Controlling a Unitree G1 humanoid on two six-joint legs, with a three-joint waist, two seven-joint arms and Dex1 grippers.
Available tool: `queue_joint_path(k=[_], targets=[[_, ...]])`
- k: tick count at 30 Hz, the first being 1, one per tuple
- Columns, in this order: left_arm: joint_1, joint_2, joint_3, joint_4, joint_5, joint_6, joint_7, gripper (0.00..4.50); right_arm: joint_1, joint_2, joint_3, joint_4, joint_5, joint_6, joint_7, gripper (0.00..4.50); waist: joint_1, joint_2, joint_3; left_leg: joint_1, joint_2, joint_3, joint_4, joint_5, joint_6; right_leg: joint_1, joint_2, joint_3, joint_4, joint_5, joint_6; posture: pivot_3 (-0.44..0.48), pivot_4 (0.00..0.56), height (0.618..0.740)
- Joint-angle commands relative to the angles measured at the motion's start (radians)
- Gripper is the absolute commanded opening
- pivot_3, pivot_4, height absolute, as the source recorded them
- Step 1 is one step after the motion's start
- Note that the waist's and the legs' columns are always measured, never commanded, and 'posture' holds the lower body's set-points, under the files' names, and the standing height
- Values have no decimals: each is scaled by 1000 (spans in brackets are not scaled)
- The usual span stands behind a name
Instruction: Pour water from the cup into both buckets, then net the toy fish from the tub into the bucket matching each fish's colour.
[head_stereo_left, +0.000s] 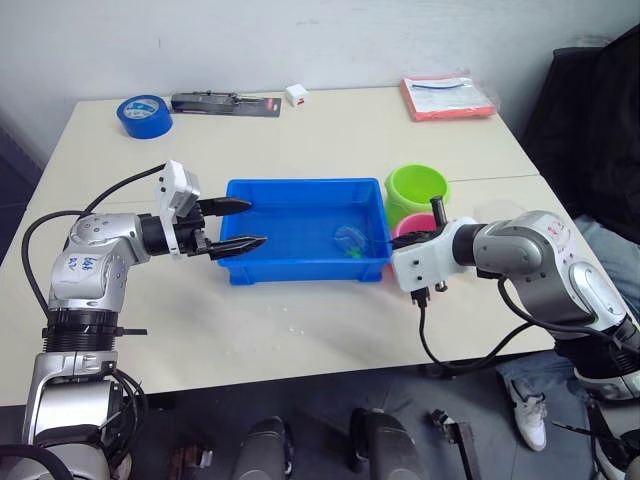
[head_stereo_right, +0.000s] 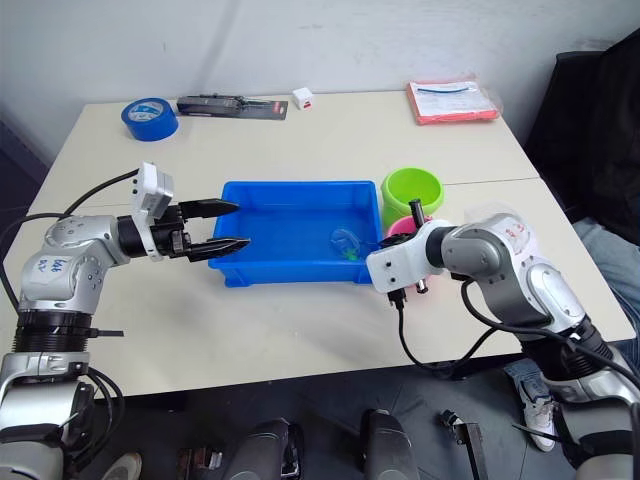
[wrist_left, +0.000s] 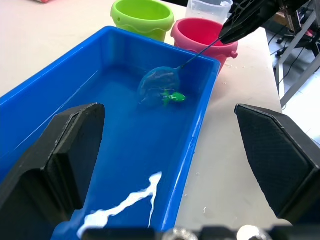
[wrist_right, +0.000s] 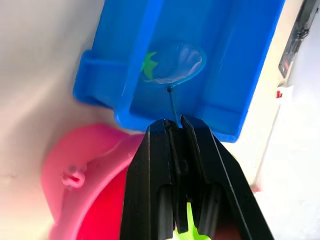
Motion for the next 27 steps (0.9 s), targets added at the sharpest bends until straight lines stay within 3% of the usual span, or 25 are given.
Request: queue_joint_path(k=[1, 7, 18, 27], targets=[[3, 20, 25, -35, -19, -2, 2, 4482, -29, 19, -39, -61, 72, 148, 57, 782, 1, 0, 0, 0, 0, 0, 0, 0, 0, 0, 0, 0, 0, 0, 0, 0, 150, 737], [0, 21, 27, -32, -19, -4, 5, 4482, -63, -8, -14, -43, 81, 171, 84, 782, 2, 0, 0, 0, 0, 0, 0, 0, 0, 0, -1, 0, 0, 0, 0, 0, 150, 737], [11, 21, 36, -42, -21, -1, 14, 4482, -79, 60, 10, -45, 182, 335, 120, 782, 0, 0, 0, 0, -3, 0, 0, 0, 0, 0, 0, 0, 0, 0, 0, 0, 150, 737], [28, 30, 48, -64, -26, 9, 23, 4482, -116, 220, -8, 23, 251, 585, 12, 782, -1, 0, 0, 0, -4, 0, 0, 0, 0, 0, 0, 0, 0, 0, 0, 0, 150, 737]])
